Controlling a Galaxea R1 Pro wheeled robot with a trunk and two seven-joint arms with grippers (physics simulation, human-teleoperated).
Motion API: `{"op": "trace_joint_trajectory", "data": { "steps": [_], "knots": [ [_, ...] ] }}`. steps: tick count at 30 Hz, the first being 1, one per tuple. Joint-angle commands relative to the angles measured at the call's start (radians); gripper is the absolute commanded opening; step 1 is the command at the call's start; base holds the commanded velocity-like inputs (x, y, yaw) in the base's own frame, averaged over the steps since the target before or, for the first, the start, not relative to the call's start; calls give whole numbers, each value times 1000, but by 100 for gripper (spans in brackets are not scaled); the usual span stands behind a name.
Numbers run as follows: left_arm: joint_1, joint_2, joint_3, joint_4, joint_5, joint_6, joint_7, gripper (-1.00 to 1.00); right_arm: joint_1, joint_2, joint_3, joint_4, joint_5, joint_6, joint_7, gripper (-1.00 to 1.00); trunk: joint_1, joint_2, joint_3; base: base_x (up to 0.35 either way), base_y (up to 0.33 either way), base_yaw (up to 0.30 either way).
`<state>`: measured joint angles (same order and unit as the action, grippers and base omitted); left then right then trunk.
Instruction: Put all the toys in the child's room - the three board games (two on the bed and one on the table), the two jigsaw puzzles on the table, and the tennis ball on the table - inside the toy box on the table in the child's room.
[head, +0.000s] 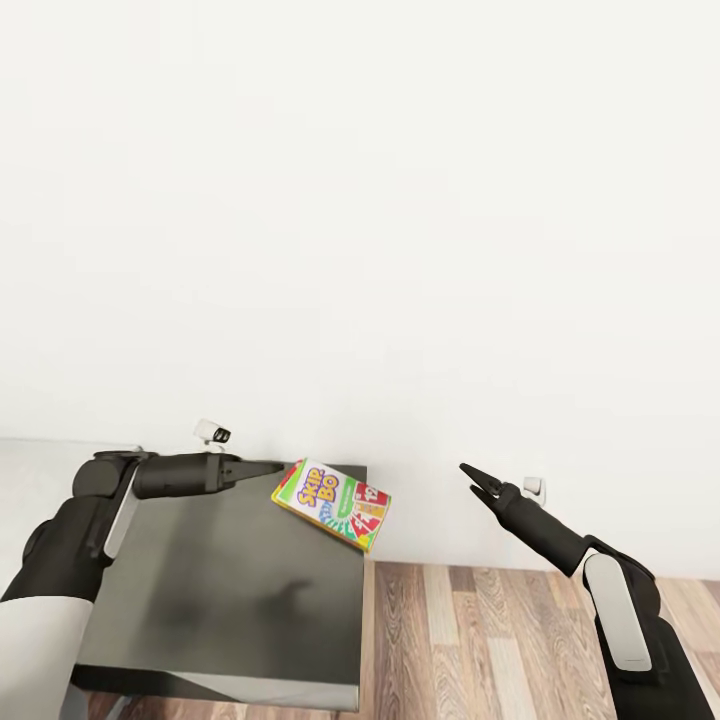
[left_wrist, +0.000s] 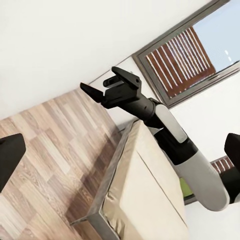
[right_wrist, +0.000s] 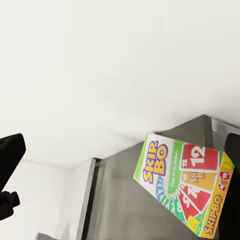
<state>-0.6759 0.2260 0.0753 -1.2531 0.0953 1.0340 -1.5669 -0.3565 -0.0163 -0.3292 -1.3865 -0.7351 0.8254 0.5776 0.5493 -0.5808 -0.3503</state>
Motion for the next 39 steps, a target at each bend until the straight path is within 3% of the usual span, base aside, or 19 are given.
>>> {"op": "trace_joint_trajectory", "data": {
  "steps": [1,17,27,39],
  "knots": [
    [-1,1,0,0,-1,11,-4,100,-1,1,-2,0,-1,6,2,100,0,-1,0,0,0,0],
    [1,-4,-1,0,-1,11,-4,100,-1,-2,-4,-3,0,8,4,100,0,-1,27,0,0,0],
    [1,-6,-2,0,-3,10,-4,100,-1,-9,-36,1,0,9,50,100,0,-1,43,0,0,0],
    [1,-7,-2,0,-3,8,-4,100,-1,-10,-39,1,4,7,53,100,0,-1,63,0,0,0]
  ]
}}
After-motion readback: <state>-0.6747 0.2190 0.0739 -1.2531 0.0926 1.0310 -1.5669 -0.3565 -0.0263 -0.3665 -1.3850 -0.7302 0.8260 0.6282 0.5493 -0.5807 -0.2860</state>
